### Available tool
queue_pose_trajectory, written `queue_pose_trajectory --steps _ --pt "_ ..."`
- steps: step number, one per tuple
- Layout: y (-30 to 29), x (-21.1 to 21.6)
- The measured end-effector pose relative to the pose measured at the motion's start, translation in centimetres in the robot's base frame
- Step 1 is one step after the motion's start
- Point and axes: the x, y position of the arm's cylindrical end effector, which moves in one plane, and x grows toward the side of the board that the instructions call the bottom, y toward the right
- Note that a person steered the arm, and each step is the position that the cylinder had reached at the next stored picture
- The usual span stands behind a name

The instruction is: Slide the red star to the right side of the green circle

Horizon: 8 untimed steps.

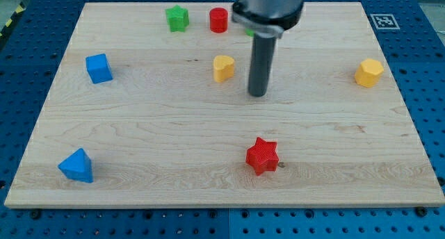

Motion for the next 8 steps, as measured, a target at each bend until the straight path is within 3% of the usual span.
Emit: queue_pose_trajectory --steps 1,2,3,5,8 --pt "-5.6 2.6" --pt "-7.5 8.2" --pt "-5.5 14.0" --pt "-3.3 14.0" --pt "5.8 12.1"
